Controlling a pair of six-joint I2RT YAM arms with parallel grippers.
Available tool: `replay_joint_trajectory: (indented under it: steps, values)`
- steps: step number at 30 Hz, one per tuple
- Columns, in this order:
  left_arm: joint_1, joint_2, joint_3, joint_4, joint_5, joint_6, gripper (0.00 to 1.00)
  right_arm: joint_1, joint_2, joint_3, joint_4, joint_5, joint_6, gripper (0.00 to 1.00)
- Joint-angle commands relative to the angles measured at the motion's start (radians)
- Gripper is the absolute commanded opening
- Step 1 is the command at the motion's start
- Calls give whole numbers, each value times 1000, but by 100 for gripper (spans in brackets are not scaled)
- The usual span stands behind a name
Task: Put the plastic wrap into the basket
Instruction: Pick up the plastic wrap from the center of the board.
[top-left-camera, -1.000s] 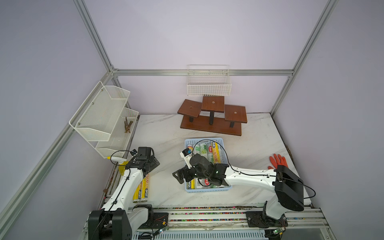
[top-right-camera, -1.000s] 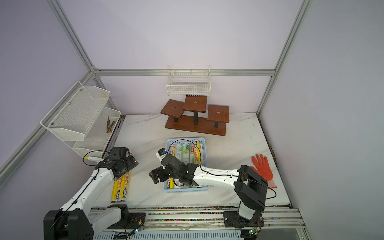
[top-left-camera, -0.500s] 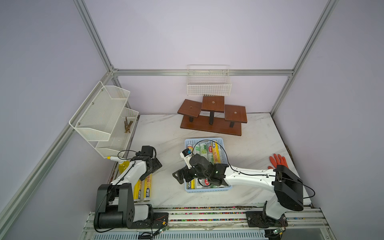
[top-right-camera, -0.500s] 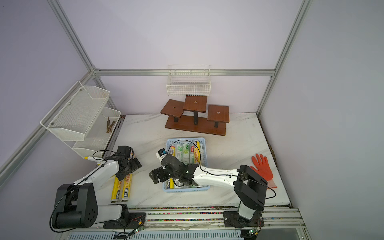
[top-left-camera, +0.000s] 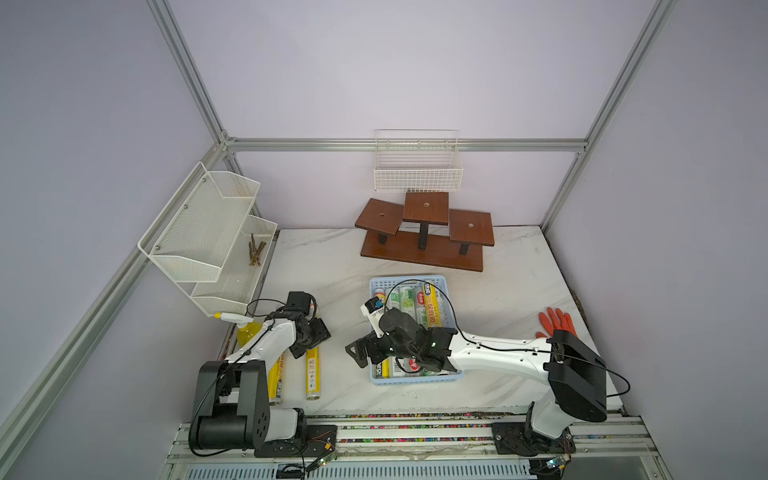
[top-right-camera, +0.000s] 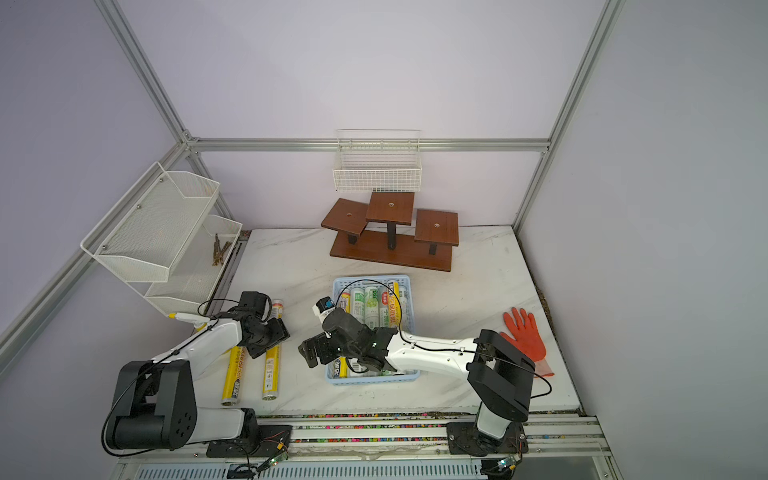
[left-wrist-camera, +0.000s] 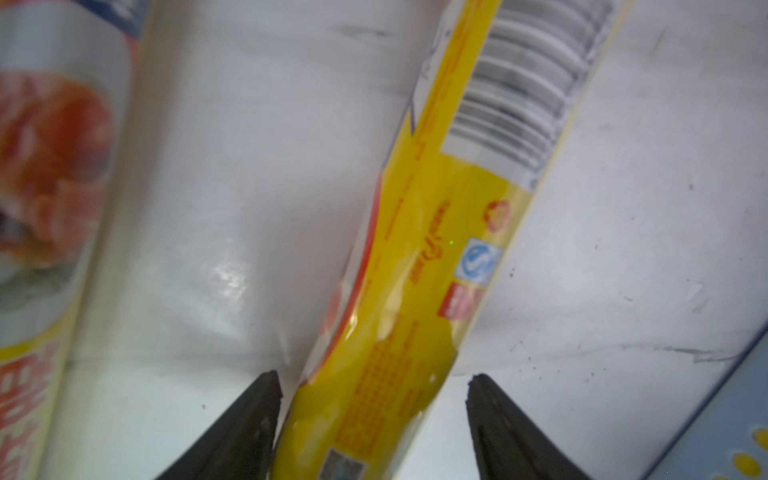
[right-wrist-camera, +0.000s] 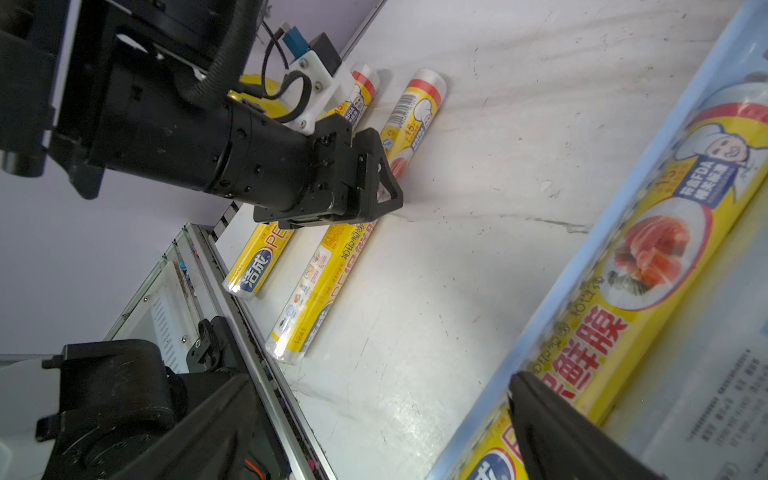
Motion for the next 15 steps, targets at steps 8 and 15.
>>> replay_joint_trajectory:
  steps: [8, 15]
  values:
    - [-107, 124, 98, -44, -40, 71, 64, -1, -47, -41, -61, 114, 4, 99]
    - [-164, 179, 146, -107, -98, 89, 60, 0, -64, -53, -92, 159, 12, 99]
